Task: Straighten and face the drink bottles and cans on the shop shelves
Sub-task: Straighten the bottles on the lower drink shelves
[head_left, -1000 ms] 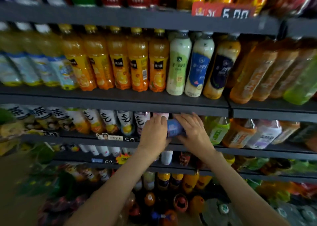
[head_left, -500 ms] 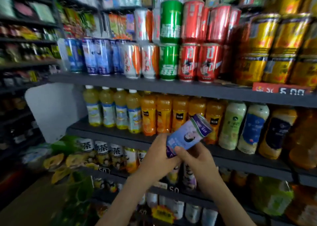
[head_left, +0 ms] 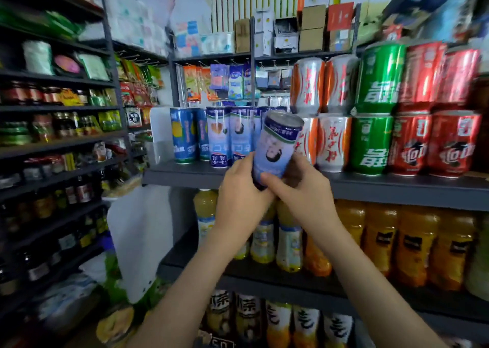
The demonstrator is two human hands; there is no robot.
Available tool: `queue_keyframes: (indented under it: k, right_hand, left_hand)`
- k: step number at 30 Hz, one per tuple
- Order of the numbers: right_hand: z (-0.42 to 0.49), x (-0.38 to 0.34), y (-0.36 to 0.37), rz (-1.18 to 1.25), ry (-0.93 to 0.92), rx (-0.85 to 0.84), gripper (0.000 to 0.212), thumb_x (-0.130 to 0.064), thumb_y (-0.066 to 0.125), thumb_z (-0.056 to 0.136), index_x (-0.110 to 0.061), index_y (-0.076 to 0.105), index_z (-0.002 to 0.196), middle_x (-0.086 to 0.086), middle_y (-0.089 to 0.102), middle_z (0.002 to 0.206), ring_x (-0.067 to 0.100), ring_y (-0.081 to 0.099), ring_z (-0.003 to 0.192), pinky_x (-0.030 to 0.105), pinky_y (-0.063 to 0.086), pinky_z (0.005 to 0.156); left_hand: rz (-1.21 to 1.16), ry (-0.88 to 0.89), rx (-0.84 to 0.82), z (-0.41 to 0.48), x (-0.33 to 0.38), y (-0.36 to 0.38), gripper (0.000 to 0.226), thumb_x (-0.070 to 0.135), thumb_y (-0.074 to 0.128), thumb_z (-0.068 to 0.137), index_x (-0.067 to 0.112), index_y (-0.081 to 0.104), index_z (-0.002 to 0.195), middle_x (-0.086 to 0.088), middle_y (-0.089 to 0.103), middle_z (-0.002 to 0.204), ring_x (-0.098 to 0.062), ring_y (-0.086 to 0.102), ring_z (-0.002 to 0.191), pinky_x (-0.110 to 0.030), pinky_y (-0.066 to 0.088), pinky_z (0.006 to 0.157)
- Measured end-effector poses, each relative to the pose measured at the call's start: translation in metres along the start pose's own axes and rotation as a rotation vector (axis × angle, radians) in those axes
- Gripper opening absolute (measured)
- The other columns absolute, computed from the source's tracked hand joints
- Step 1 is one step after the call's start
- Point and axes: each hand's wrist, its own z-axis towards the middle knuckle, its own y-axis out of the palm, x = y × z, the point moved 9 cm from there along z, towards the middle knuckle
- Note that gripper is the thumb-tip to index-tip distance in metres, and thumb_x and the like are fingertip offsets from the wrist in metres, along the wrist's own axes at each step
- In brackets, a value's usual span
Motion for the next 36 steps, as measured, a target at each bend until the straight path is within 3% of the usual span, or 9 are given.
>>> queue_keyframes:
  k: [3, 5, 9, 11, 16, 19, 25, 32, 36]
  right_hand:
    - [0.028, -0.003, 0.018, -0.08, -0.01, 0.098, 0.039, -0.018, 0.073, 0.081, -0.015, 0.06, 0.117, -0.005, 0.065, 0.105, 0.003, 0.06, 0.093, 0.002, 0.041, 0.071]
    - [0.04, 0.001, 0.025, -0.151, 0.002, 0.152, 0.039, -0.019, 0.071, 0.081, -0.012, 0.059, 0.117, 0.0, 0.066, 0.11, 0.011, 0.061, 0.101, 0.012, 0.041, 0.075]
    - [0.056, 0.009, 0.033, -0.297, 0.004, 0.197, 0.036, -0.022, 0.068, 0.083, -0.01, 0.056, 0.115, 0.004, 0.064, 0.11, 0.019, 0.059, 0.101, 0.019, 0.038, 0.074]
    - [0.061, 0.012, 0.035, -0.354, 0.023, 0.218, 0.04, -0.025, 0.067, 0.085, -0.009, 0.053, 0.119, 0.006, 0.062, 0.113, 0.022, 0.059, 0.103, 0.025, 0.043, 0.078]
    - [0.06, 0.018, 0.043, -0.519, 0.078, 0.216, 0.042, -0.022, 0.058, 0.093, -0.008, 0.043, 0.13, 0.009, 0.053, 0.128, 0.024, 0.05, 0.117, 0.03, 0.041, 0.087]
    - [0.056, 0.016, 0.045, -0.575, 0.05, 0.239, 0.032, -0.018, 0.055, 0.094, -0.009, 0.045, 0.123, 0.009, 0.054, 0.122, 0.024, 0.05, 0.114, 0.034, 0.043, 0.086]
    - [0.064, 0.014, 0.049, -0.681, 0.041, 0.229, 0.012, -0.007, 0.048, 0.094, -0.006, 0.052, 0.105, 0.01, 0.061, 0.104, 0.026, 0.057, 0.095, 0.031, 0.041, 0.07]
    - [0.054, 0.012, 0.055, -0.624, -0.044, 0.167, 0.015, -0.007, 0.049, 0.092, -0.005, 0.058, 0.104, 0.011, 0.063, 0.102, 0.027, 0.057, 0.096, 0.037, 0.047, 0.075]
    - [0.009, -0.002, 0.039, -0.548, -0.248, 0.266, 0.019, -0.005, 0.055, 0.089, -0.006, 0.06, 0.107, 0.009, 0.062, 0.103, 0.02, 0.053, 0.097, 0.018, 0.036, 0.079]
  left_hand:
    - [0.07, 0.011, -0.046, 0.036, -0.013, 0.003, 0.037, 0.013, 0.059, 0.087, 0.012, 0.057, 0.124, -0.01, 0.062, 0.117, -0.026, 0.056, 0.108, -0.027, 0.041, 0.085]
    - [0.036, 0.004, -0.092, 0.051, -0.022, 0.012, 0.032, 0.012, 0.054, 0.09, 0.009, 0.057, 0.122, -0.012, 0.062, 0.118, -0.028, 0.055, 0.11, -0.027, 0.042, 0.089]
    - [-0.089, -0.048, -0.123, 0.064, -0.039, 0.025, 0.031, 0.014, 0.047, 0.095, 0.009, 0.056, 0.125, -0.012, 0.059, 0.121, -0.026, 0.054, 0.113, -0.042, 0.045, 0.098]
    - [-0.068, -0.05, -0.124, 0.069, -0.041, 0.029, 0.031, 0.014, 0.046, 0.096, 0.008, 0.056, 0.125, -0.014, 0.057, 0.123, -0.028, 0.052, 0.114, -0.039, 0.043, 0.099]
    - [0.179, -0.081, -0.177, 0.074, -0.052, 0.04, 0.027, 0.014, 0.042, 0.099, 0.003, 0.049, 0.123, -0.016, 0.05, 0.125, -0.03, 0.049, 0.112, -0.033, 0.038, 0.09]
    - [0.232, -0.094, -0.104, 0.074, -0.051, 0.034, 0.025, 0.019, 0.047, 0.098, 0.004, 0.044, 0.117, -0.014, 0.048, 0.121, -0.028, 0.049, 0.11, -0.03, 0.038, 0.084]
    - [0.28, -0.082, -0.113, 0.078, -0.051, 0.034, 0.027, 0.018, 0.05, 0.096, 0.004, 0.044, 0.118, -0.013, 0.049, 0.122, -0.028, 0.05, 0.11, -0.033, 0.042, 0.082]
    - [0.2, 0.036, -0.169, 0.073, -0.042, 0.025, 0.019, 0.014, 0.052, 0.092, 0.011, 0.055, 0.111, -0.009, 0.055, 0.115, -0.027, 0.052, 0.105, -0.034, 0.04, 0.08]
    - [0.085, 0.174, -0.004, 0.032, -0.028, 0.008, 0.03, 0.007, 0.058, 0.086, 0.011, 0.06, 0.116, -0.011, 0.058, 0.113, -0.03, 0.055, 0.104, -0.038, 0.044, 0.086]
